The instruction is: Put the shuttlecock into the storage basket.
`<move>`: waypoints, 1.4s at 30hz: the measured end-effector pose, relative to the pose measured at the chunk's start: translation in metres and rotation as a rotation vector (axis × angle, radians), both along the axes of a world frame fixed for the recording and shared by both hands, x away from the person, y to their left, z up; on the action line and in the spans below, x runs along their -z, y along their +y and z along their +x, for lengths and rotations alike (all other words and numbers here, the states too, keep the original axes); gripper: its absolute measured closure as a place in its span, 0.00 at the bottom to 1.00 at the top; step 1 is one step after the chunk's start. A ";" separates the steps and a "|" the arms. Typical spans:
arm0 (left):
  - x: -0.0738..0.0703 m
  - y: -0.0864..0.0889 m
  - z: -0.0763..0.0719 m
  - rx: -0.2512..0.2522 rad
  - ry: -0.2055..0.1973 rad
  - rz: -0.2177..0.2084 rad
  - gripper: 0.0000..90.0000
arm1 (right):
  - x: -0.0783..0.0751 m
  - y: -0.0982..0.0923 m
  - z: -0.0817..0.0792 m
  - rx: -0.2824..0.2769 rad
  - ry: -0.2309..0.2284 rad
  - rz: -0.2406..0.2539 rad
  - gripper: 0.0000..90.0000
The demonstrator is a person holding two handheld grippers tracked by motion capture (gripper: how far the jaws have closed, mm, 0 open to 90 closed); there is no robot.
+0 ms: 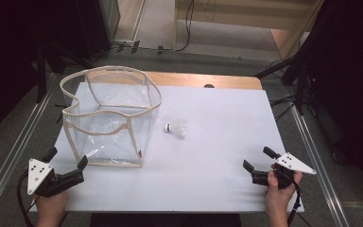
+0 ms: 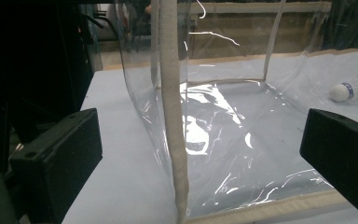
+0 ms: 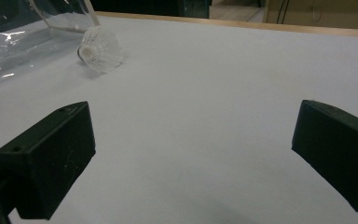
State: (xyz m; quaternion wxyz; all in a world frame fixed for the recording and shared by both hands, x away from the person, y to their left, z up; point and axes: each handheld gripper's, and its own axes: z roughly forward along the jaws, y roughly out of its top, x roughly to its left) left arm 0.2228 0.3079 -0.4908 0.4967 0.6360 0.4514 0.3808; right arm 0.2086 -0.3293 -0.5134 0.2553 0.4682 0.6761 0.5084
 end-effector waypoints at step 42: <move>0.000 -0.002 -0.002 0.000 -0.004 0.020 0.00 | -0.048 0.093 0.043 -0.129 0.088 -0.128 0.51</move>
